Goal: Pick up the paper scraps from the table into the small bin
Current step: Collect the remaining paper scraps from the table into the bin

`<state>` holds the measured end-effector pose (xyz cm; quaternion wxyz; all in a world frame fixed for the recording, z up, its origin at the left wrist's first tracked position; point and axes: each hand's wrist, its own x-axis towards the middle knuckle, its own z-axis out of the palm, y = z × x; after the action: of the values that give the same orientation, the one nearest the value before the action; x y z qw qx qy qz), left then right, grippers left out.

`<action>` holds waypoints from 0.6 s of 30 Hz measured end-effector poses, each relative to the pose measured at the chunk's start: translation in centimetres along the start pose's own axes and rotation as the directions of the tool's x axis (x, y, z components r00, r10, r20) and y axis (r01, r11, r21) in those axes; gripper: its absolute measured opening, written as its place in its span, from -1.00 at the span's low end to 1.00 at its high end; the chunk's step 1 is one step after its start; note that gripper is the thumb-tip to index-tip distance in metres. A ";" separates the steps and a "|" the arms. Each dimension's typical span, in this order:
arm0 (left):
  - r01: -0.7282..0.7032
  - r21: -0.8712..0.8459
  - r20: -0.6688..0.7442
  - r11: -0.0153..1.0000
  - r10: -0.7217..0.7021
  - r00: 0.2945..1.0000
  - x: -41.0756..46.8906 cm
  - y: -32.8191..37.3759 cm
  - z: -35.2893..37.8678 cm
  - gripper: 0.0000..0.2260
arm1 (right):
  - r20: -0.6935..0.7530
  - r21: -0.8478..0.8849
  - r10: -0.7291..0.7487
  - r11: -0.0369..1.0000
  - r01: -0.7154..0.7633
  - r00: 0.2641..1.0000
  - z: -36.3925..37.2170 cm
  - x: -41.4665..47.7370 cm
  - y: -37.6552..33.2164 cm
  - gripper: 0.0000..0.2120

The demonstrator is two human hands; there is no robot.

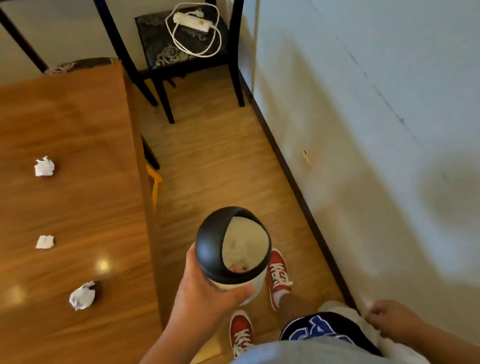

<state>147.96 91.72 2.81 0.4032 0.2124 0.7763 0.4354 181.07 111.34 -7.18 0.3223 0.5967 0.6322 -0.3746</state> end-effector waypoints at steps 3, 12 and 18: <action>0.013 -0.031 -0.059 0.999 -0.015 0.998 3.0 1.8 0.9 0.07 | 0.052 -0.110 -0.036 0.993 0.042 0.998 -4.3 3.6 -2.4 -0.71; 0.120 -0.146 -0.357 0.982 -0.166 0.919 5.8 3.0 -0.2 -0.07 | 0.072 -0.235 -0.367 0.898 0.373 0.928 -17.2 10.7 -19.4 -0.78; 0.086 -0.260 -0.597 0.962 -0.230 0.769 4.1 1.6 -2.6 -0.11 | 0.167 -0.397 -0.621 0.669 0.629 0.766 -16.9 9.0 -34.7 -0.92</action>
<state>143.43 94.03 3.15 0.1811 -0.0547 0.8281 0.5277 146.43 130.21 -3.14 0.3036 0.2543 0.8614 -0.3182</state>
